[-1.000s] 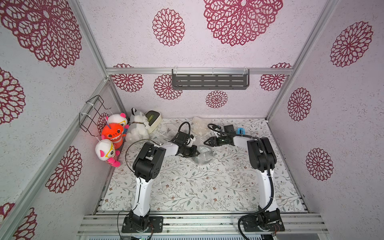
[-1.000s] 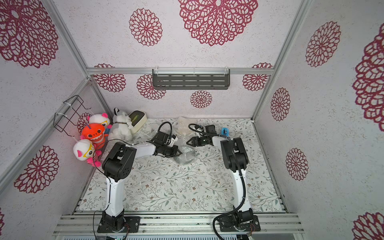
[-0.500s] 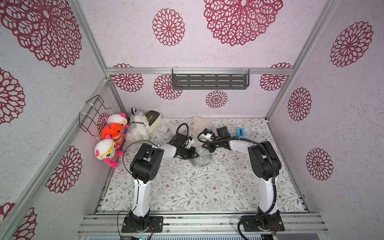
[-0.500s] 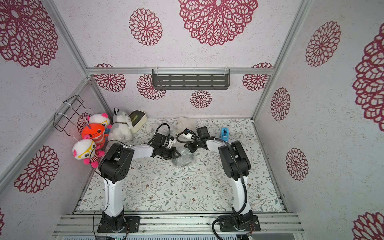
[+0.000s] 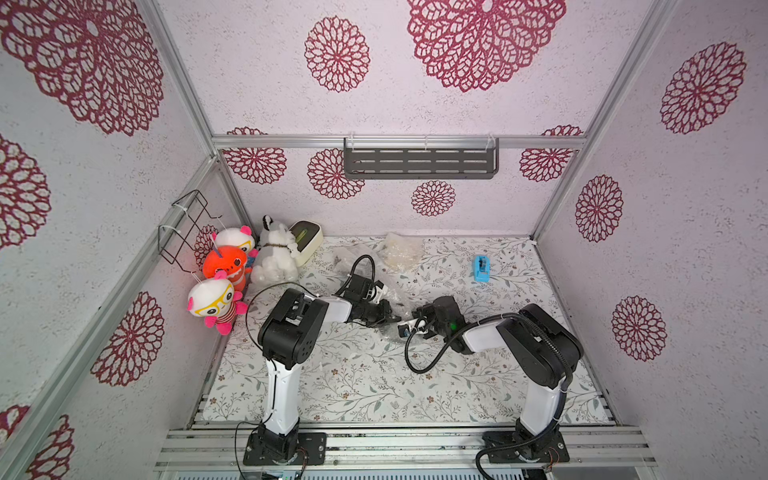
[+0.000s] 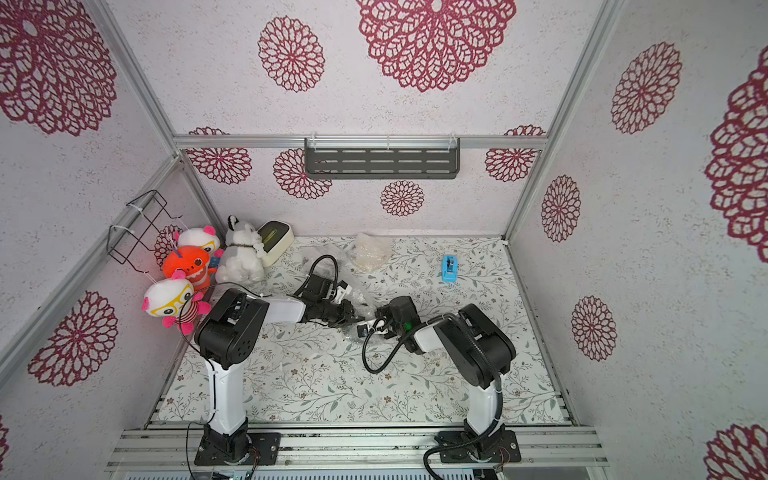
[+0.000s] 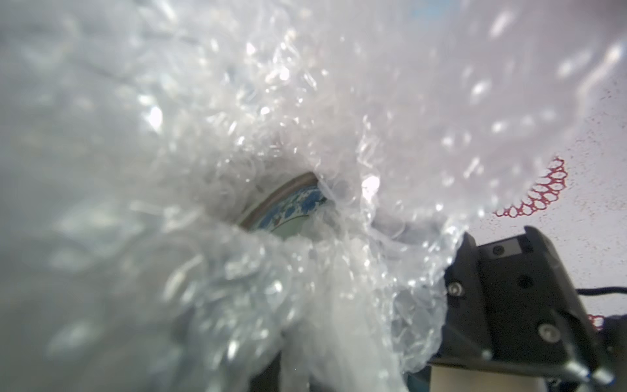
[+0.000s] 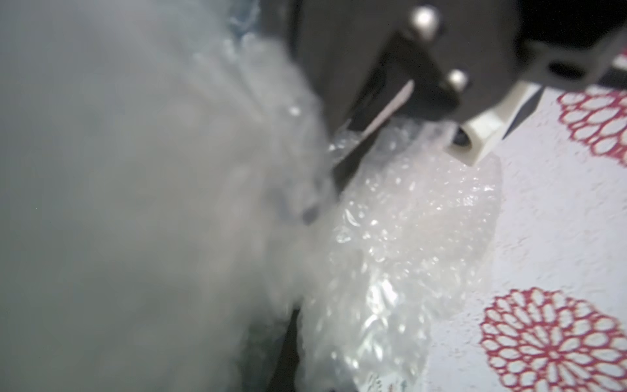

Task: Wrap dinner plates in bubble wrap
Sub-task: Wrap the plate in the bubble wrap.

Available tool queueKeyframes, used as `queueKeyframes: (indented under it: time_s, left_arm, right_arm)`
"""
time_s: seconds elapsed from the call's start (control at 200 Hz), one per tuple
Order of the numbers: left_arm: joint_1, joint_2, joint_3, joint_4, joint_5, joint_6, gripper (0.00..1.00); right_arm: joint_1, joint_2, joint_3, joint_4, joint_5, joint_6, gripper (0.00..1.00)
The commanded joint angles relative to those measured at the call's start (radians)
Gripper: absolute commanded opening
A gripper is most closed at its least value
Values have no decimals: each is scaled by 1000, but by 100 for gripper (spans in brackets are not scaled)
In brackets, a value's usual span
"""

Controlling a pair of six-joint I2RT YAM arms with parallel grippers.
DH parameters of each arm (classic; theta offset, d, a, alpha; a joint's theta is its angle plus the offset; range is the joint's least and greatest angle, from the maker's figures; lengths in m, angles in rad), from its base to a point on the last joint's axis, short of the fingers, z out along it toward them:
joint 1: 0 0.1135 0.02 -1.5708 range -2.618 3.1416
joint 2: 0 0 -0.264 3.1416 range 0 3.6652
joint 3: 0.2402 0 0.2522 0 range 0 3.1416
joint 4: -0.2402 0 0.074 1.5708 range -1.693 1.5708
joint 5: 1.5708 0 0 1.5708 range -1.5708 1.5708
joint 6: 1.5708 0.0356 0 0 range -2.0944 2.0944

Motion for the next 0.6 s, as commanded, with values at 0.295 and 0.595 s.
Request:
queueKeyframes:
  time_s: [0.295,0.595]
  left_arm:
    - [91,-297,9,-115,28,-25,41]
    - [-65,-6,338,-307,-169,-81,24]
  right_arm:
    - [62,28,-23,-42,33,-183,0]
    - [65,20,-14,-50,50,-183,0]
